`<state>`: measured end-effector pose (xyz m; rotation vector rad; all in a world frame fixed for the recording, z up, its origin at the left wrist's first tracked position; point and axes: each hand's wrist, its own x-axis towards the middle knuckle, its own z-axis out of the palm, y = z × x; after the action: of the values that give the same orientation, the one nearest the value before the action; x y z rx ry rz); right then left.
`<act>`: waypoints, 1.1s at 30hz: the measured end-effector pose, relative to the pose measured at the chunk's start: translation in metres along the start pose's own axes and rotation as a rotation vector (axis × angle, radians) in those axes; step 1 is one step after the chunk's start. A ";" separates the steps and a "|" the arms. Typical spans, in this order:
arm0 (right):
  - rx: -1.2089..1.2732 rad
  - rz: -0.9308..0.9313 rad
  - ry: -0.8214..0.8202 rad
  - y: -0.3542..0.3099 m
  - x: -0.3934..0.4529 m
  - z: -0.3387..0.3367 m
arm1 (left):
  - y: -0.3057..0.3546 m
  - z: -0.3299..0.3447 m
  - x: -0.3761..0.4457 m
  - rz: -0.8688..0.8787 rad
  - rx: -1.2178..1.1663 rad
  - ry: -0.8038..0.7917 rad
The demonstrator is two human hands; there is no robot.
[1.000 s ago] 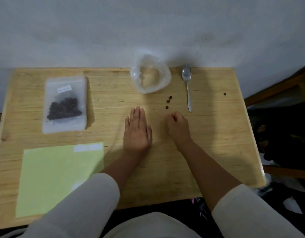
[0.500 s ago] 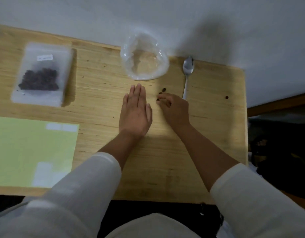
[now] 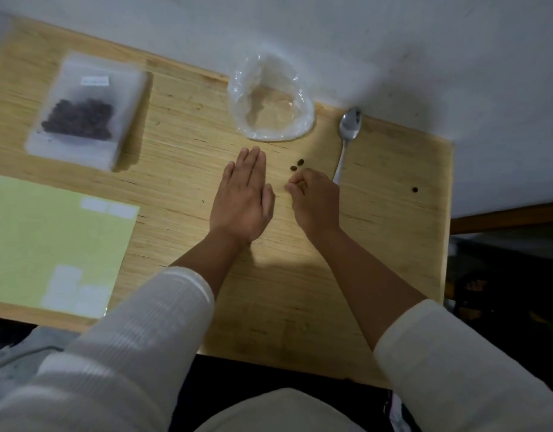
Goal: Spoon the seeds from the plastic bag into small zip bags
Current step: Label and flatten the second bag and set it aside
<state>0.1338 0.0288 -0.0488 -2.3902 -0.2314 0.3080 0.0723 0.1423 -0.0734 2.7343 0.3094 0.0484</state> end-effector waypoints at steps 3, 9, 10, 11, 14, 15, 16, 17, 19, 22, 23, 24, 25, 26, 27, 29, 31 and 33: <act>0.019 0.043 -0.063 0.000 -0.001 -0.003 | 0.000 0.000 -0.001 -0.001 0.008 -0.007; 0.513 0.287 -0.124 -0.002 -0.007 -0.027 | 0.001 -0.001 0.000 -0.013 0.030 -0.030; 0.600 0.331 -0.144 -0.002 -0.006 -0.029 | 0.001 0.000 0.000 -0.014 0.033 -0.032; 0.686 0.362 -0.159 -0.003 -0.005 -0.031 | 0.001 0.000 0.000 -0.015 0.036 -0.034; 0.825 0.392 -0.140 -0.006 -0.001 -0.033 | 0.002 -0.001 0.000 -0.016 0.037 -0.042; 0.772 0.364 -0.111 -0.006 0.002 -0.032 | 0.002 -0.001 0.000 -0.014 0.033 -0.041; 0.661 0.308 -0.076 -0.005 0.005 -0.031 | 0.002 -0.001 0.000 -0.011 0.029 -0.040; 0.531 0.237 -0.044 -0.004 0.008 -0.030 | 0.002 -0.001 0.000 -0.007 0.025 -0.038; 0.309 0.099 0.001 -0.003 0.013 -0.025 | 0.001 -0.001 0.000 0.000 0.017 -0.028; 0.135 -0.026 0.015 -0.001 0.017 -0.017 | 0.000 0.000 0.001 0.003 0.010 -0.019; 0.101 -0.049 0.021 0.000 0.018 -0.015 | 0.000 0.000 0.001 0.002 0.009 -0.018; 0.073 -0.066 0.028 0.001 0.019 -0.013 | 0.000 0.000 0.001 0.002 0.008 -0.016; 0.050 -0.079 0.036 0.002 0.020 -0.011 | -0.001 0.000 0.001 0.002 0.006 -0.013; 0.034 -0.089 0.048 0.003 0.021 -0.010 | -0.001 0.000 0.001 0.003 0.004 -0.010; 0.024 -0.092 0.060 0.004 0.022 -0.008 | -0.001 0.001 0.001 0.003 0.002 -0.008; 0.022 -0.095 0.069 0.004 0.021 -0.007 | 0.000 0.001 0.001 0.002 -0.002 -0.002; 0.005 -0.109 0.059 0.005 0.020 -0.006 | 0.000 0.001 0.001 0.004 -0.003 0.002; -0.057 -0.127 0.043 0.005 0.018 -0.004 | 0.000 0.001 0.001 0.004 0.000 0.004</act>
<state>0.1522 0.0271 -0.0516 -2.4220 -0.3749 0.1932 0.0729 0.1421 -0.0746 2.7349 0.3050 0.0548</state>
